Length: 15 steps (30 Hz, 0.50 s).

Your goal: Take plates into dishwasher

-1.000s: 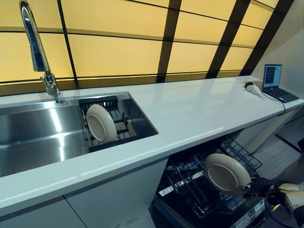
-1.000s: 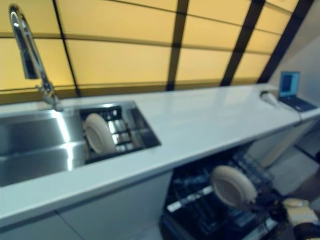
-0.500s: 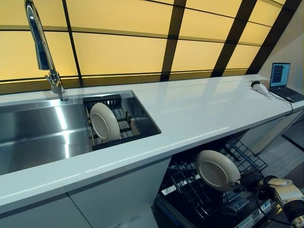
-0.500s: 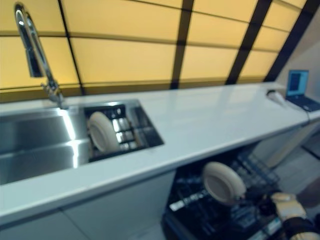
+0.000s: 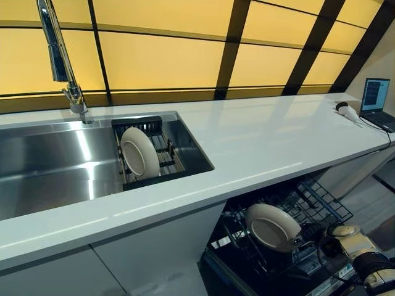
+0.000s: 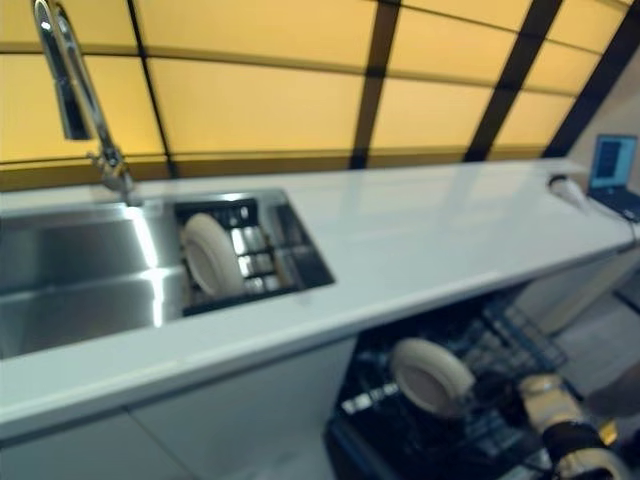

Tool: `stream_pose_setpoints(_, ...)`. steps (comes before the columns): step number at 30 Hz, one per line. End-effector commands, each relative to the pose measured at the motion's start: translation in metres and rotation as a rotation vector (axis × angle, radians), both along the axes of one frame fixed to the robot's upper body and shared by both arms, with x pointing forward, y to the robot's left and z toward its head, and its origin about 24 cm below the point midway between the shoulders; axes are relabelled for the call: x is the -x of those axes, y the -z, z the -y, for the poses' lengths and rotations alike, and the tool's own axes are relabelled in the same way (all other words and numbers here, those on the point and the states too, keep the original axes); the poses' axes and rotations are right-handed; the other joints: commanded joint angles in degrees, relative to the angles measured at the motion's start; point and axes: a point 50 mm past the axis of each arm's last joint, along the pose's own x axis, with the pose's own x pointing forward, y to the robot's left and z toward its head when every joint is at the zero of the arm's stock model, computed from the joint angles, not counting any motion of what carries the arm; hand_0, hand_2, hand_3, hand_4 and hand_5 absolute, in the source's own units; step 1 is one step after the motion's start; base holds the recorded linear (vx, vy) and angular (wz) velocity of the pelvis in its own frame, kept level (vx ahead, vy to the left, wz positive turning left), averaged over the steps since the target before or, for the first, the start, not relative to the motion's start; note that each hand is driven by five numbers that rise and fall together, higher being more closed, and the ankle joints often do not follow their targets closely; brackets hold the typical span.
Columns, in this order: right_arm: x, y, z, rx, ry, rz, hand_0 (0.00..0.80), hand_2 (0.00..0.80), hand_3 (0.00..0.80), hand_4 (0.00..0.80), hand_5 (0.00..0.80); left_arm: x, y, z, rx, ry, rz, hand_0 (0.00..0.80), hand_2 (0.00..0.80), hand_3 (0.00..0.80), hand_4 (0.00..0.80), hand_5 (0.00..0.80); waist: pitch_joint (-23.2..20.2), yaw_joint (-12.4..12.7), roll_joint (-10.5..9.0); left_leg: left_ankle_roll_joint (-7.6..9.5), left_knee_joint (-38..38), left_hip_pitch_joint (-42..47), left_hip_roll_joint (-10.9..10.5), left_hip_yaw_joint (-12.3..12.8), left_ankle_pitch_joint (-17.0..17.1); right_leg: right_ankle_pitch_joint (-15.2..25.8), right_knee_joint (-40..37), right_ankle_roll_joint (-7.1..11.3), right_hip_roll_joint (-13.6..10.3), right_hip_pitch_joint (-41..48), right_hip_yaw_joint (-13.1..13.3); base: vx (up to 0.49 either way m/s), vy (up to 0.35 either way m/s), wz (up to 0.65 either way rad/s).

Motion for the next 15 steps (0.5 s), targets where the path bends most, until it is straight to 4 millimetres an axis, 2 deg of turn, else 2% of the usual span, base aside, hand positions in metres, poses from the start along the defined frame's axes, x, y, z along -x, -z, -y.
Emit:
stream_pose_setpoints(1,-0.024,-0.031,0.006,0.106,-0.057,0.065,0.8,0.8,0.8,0.8,0.8,-0.028,-0.002,0.014,0.018,0.064,0.065,0.0,0.0,0.0,0.0,0.0,-1.46,3.29,2.32,-2.03,-0.02,4.23,2.59,-1.51,-4.73,3.39,2.01,0.39,0.92,-3.29,-0.91,0.0,0.0,0.0)
stream_pose_setpoints(7,-0.027,-0.024,-0.003,0.134,-0.098,0.0,0.8,0.8,0.8,0.8,0.8,-0.03,-0.003,0.015,0.021,0.07,0.069,0.0,0.0,0.0,0.0,0.0,-1.28,3.88,2.49,-2.07,-0.05,4.08,2.55,-1.94,-4.64,3.39,1.88,0.35,0.83,-3.23,-1.17,0.0,0.0,0.0)
stream_pose_setpoints(15,-0.027,-0.002,-0.02,0.109,-0.096,-0.091,0.8,0.8,0.8,0.8,0.8,-0.032,-0.002,0.017,0.027,0.091,0.067,0.0,0.0,0.0,0.0,0.0,-1.19,5.42,3.14,-2.06,-0.08,3.59,2.29,-3.14,-4.4,3.22,1.72,0.11,0.61,-2.96,-1.86,-0.001,0.001,0.01)
